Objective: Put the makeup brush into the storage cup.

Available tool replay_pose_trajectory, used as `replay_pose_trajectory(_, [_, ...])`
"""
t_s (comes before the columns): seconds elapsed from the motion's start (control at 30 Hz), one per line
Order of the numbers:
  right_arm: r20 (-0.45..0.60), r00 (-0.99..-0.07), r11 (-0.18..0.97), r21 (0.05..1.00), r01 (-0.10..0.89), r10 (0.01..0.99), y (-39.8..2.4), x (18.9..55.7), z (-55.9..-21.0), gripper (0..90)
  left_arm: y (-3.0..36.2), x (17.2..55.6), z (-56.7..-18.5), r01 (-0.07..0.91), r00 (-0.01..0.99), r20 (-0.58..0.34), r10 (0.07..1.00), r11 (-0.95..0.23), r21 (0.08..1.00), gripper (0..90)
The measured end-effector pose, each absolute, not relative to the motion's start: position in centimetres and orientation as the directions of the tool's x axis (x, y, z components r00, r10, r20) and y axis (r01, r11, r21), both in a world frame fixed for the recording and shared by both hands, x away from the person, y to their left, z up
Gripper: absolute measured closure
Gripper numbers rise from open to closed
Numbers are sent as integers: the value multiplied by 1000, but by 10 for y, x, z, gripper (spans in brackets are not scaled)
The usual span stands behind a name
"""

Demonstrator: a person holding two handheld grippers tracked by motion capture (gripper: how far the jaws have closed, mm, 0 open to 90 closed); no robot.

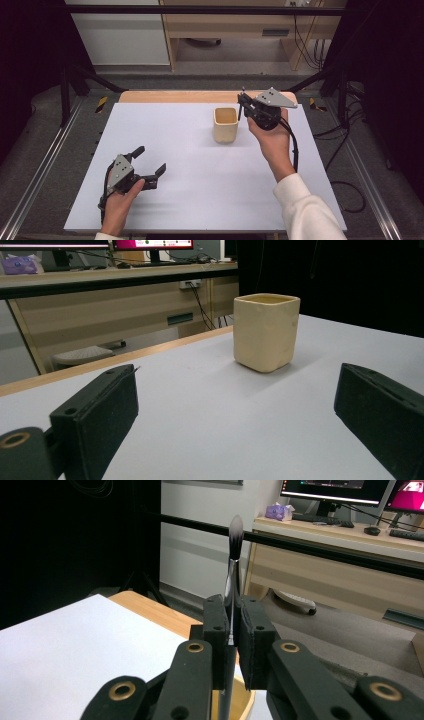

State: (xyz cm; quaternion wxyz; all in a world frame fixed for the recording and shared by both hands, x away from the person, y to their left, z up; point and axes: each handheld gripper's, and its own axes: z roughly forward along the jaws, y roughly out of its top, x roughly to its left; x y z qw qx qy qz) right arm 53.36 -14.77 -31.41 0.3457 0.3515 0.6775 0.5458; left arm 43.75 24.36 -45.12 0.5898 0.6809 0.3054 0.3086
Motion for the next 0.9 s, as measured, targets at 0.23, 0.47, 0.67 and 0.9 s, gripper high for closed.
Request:
replay_pose_trajectory(0.23, [-82, -507, 145, 986, 85, 858, -148, 535, -312, 834, 243, 438, -452, 53, 626, 58, 778, -116, 992, 35])
replay_pose_trajectory(0.47, [-82, -502, 141, 987, 79, 861, -147, 537, -311, 834, 243, 438, -451, 50, 628, 60, 776, -117, 992, 36])
replay_pose_trajectory(0.67, [-80, -499, 136, 988, 78, 863, -146, 541, -311, 834, 243, 438, -451, 52, 629, 56, 775, -114, 992, 35])
replay_pose_trajectory(0.9, [-85, -501, 138, 988, 69, 861, -142, 543, -311, 834, 244, 438, -451, 45, 632, 56, 773, -109, 993, 35])
